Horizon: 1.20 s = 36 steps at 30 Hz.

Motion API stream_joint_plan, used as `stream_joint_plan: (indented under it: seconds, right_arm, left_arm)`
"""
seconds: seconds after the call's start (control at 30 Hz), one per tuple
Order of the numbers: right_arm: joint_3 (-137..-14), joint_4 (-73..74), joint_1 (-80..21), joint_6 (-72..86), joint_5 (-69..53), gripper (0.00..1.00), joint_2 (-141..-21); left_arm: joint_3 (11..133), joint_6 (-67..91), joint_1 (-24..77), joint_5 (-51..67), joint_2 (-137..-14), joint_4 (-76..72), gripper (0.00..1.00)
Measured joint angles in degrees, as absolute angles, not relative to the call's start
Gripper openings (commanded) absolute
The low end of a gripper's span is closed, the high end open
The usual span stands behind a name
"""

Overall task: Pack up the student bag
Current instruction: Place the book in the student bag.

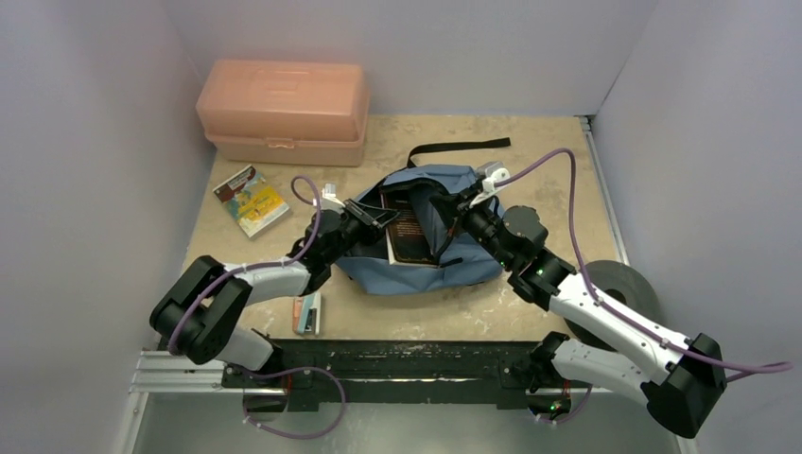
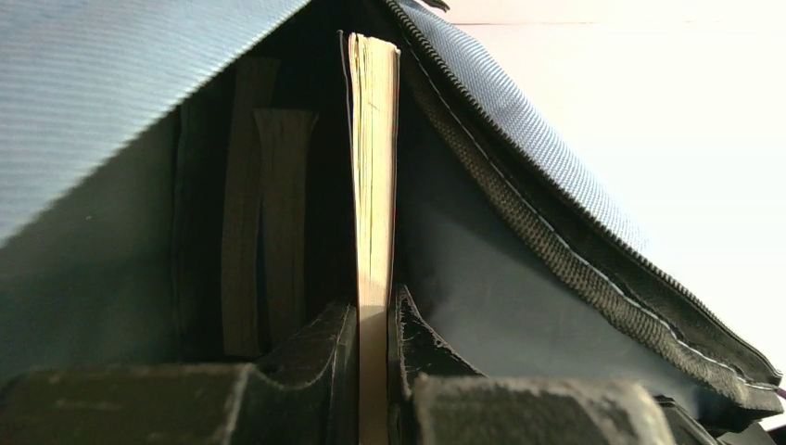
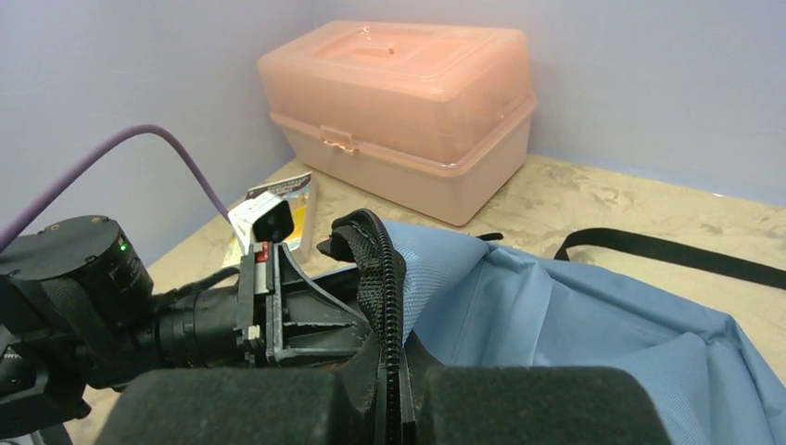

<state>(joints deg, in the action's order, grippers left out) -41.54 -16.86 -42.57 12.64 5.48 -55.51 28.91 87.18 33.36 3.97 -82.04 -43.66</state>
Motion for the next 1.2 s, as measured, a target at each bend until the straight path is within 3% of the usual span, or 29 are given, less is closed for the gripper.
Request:
stream_joint_plan:
  seconds: [0.27, 0.43, 0.73, 0.8, 0.97, 1.2]
  right_arm:
    - [-42.87, -15.86, -42.04, 12.67, 5.37, 0.0, -55.48]
    - [-43.16, -14.92, -41.85, 12.43, 5.52, 0.0, -55.48]
    - [-47.48, -6.68, -41.52, 8.49, 7.29, 0.0, -55.48]
    - [-47.46, -6.35, -41.43, 8.25, 8.1, 0.0, -55.4]
    - [-46.11, -5.67, -41.21, 8.62, 9.56, 0.0, -53.34]
    - [-44.51, -5.13, -41.23, 8.99, 11.27, 0.0, -52.34]
  left_arm:
    - [35.75, 86.59, 36.67, 1.69, -89.71, -44.77, 0.0]
    - [40.56, 87.39, 41.82, -5.5, -97.71, -46.78, 0.0]
    - [56.29, 83.81, 46.68, -12.14, -109.25, -39.44, 0.0]
    - [59.79, 82.87, 47.44, -13.8, -110.26, -34.94, 0.06]
    - [62.52, 83.05, 48.36, -15.7, -112.18, -31.64, 0.38]
    - [58.72, 79.61, 48.38, -16.51, -107.63, -22.61, 0.54]
